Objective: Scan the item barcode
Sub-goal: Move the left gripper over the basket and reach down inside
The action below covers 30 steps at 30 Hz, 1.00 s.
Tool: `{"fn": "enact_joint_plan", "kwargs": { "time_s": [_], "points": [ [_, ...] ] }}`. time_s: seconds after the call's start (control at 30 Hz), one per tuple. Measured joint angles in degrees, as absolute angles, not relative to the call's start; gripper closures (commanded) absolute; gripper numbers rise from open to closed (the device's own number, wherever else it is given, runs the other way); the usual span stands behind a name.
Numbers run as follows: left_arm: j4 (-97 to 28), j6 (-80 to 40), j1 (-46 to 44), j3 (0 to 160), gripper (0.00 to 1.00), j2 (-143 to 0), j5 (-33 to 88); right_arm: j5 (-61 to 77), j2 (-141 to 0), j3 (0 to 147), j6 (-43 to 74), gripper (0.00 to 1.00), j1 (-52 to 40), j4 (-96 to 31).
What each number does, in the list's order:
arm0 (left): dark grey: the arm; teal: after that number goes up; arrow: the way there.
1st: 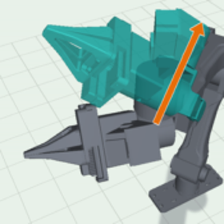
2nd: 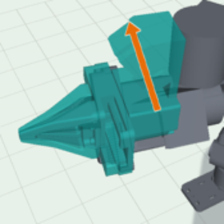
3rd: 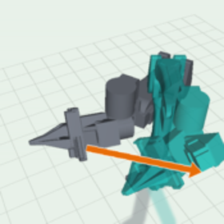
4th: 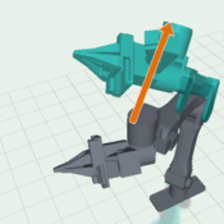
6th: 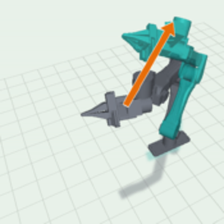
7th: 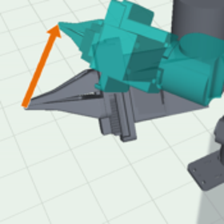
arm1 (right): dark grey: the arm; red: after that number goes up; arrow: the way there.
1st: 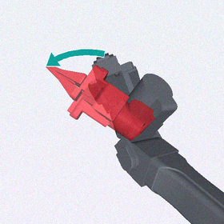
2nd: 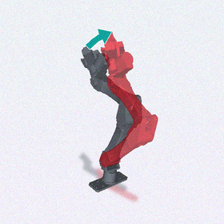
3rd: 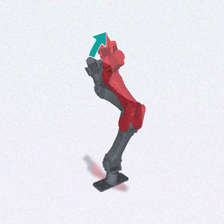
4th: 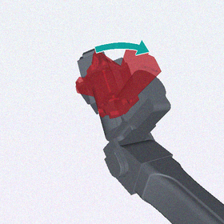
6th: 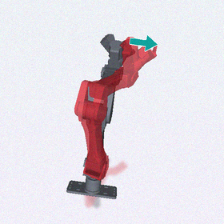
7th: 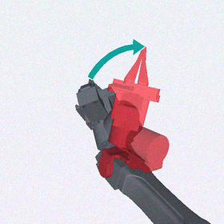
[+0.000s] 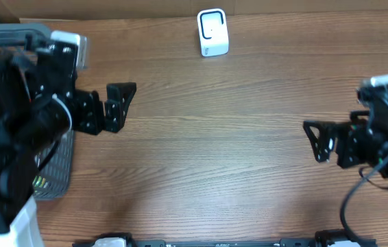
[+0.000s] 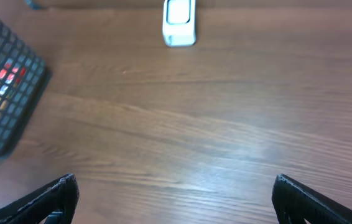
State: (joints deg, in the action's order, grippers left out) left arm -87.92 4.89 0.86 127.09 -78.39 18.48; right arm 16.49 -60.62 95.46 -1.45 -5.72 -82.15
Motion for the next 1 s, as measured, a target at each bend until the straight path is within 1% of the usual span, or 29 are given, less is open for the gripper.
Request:
{"fn": "enact_joint_plan", "kwargs": {
  "time_s": [0.27,0.37,0.47,0.6,0.77,0.83,0.9,0.97,1.0],
  "points": [
    [-90.91,4.91,0.86,128.66,0.0,-84.79,18.74,23.53,-67.11,95.46,-1.45,0.0,-5.72,-82.94],
    [-90.19,4.86,0.95,128.66,0.0,-86.67,18.44,24.73,-68.49,95.46,-1.45,0.0,-5.72,-83.5],
    [-88.55,2.37,3.36,128.7,0.0,-87.35,16.67,25.45,-69.56,95.46,-1.48,0.0,-5.72,-83.66],
    [-88.33,-2.87,12.91,129.88,0.0,-87.35,14.87,25.69,-69.82,95.46,-1.48,0.0,-5.72,-83.68],
    [-90.39,-9.19,28.86,130.17,0.0,-87.46,13.17,25.58,-69.82,95.46,-1.5,0.0,-5.72,-84.05],
    [-91.83,-11.57,35.24,130.19,0.02,-87.94,12.36,25.17,-69.82,95.46,-1.45,0.0,-5.72,-84.62],
    [-93.32,-12.82,39.57,130.23,0.05,-88.62,11.88,24.84,-69.82,95.46,-1.48,0.0,-5.72,-84.86],
    [-94.41,-14.04,42.7,130.23,0.14,-89.76,11.49,24.53,-69.82,95.46,-1.48,0.0,-5.72,-85.21],
    [-95.11,-14.74,43.77,130.26,0.15,-90.37,11.11,24.43,-69.82,95.46,-1.45,0.0,-5.72,-85.32]
  ]
}}
